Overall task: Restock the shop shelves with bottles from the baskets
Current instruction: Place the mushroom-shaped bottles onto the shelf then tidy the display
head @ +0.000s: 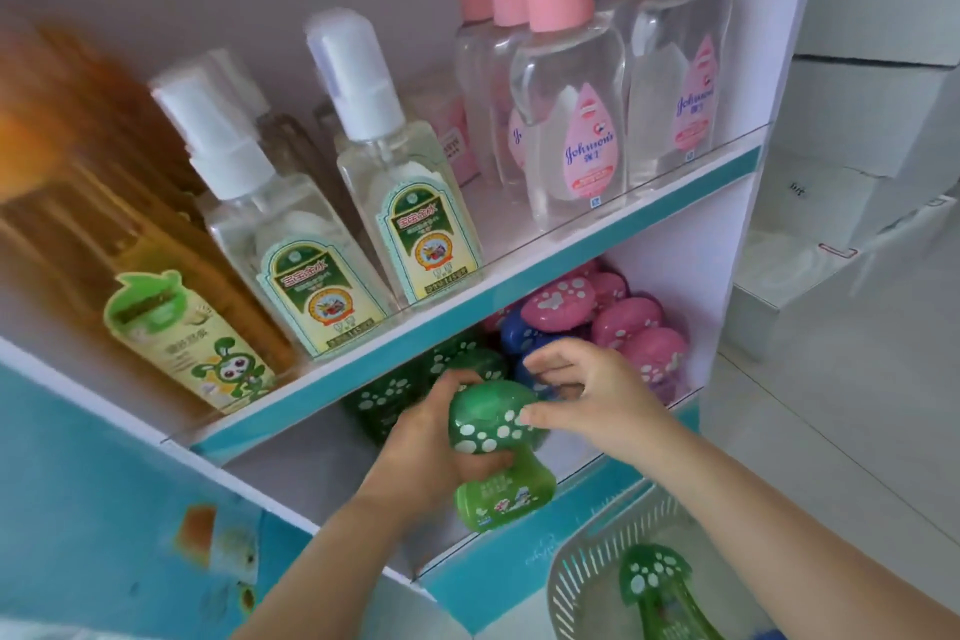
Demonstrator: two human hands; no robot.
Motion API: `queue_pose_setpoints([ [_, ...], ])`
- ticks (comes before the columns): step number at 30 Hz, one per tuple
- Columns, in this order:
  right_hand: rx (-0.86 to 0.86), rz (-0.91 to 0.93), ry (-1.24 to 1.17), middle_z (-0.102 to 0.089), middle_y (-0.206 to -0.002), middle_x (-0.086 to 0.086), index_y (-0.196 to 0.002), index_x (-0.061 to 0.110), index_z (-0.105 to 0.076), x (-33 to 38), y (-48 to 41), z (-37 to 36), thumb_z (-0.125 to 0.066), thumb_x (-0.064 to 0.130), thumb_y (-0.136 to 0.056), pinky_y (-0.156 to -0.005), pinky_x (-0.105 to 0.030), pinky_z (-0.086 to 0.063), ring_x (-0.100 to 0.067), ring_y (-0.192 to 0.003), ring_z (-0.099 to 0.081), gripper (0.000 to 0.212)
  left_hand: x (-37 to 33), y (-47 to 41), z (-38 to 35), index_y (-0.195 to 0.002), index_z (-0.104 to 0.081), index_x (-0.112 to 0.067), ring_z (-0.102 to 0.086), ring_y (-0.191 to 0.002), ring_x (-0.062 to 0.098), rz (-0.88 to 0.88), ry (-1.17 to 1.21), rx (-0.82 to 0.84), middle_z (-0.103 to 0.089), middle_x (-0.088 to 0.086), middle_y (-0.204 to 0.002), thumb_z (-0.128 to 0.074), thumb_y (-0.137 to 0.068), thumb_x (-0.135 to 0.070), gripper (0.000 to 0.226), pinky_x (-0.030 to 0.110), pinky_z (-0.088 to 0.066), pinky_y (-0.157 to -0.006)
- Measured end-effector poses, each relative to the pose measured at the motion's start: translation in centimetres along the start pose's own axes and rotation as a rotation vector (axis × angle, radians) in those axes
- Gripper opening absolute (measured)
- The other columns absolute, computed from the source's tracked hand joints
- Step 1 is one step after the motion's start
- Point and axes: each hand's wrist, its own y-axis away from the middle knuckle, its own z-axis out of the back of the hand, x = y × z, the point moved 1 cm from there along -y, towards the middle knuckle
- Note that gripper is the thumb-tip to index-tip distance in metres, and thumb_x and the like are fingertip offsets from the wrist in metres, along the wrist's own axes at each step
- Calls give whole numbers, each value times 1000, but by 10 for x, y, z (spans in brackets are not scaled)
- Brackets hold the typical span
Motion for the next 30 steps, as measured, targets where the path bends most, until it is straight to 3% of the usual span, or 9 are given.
queue_pose_setpoints([
  [3, -36, -19, -51, -67, -96, 13, -86, 34, -62, 0, -7, -1, -79, 10, -71, -83, -22, -52, -1, -92, -63, 34, 14, 3, 9, -121, -49, -31, -59, -99, 11, 106, -62, -5, -60, -7, -106, -88, -55, -31, 76, 24, -49, -91],
  [8, -96, -66, -57, -67, -90, 12, -81, 30, -62, -5, -11, -1, -74, 5, -74, -80, -22, -50, -6, -85, -65, 29, 31, 11, 3, -122, -47, -24, -57, -103, 15, 269, -141, 59, -59, -3, -111, -86, -56, -42, 78, 27, -47, -93],
  [14, -135, -91, -56, -67, -86, 13, -79, 27, -64, -14, -14, 1, -71, 1, -74, -73, -20, -47, -3, -77, -63, 28, 33, 12, -3, -116, -49, -25, -56, -93, 12, 308, -125, 51, -56, -7, -100, -82, -65, -35, 62, 21, -46, -83],
  [18, -144, -86, -62, -67, -85, 11, -79, 26, -64, -15, -16, 3, -70, -1, -75, -69, -15, -47, -5, -78, -63, 28, 32, 8, 9, -115, -43, -28, -51, -92, 12, 360, -237, 158, -51, -7, -102, -79, -71, -28, 57, 20, -42, -76],
  [25, -100, -91, -64, -67, -88, 9, -79, 26, -64, -17, -19, -2, -71, 1, -75, -72, -15, -48, -6, -81, -63, 27, 38, -1, 14, -122, -38, -21, -52, -115, 25, 438, -676, 110, -57, 4, -120, -69, -78, -44, 58, 34, -47, -94],
  [30, -29, -106, 7, -68, -93, 9, -87, 27, -64, -22, -17, -12, -71, 6, -75, -75, -16, -48, -7, -84, -64, 26, 56, -12, -5, -129, -30, -13, -39, -123, 29, 469, -764, 1, -40, 10, -135, -60, -86, -39, 59, 34, -36, -101],
])
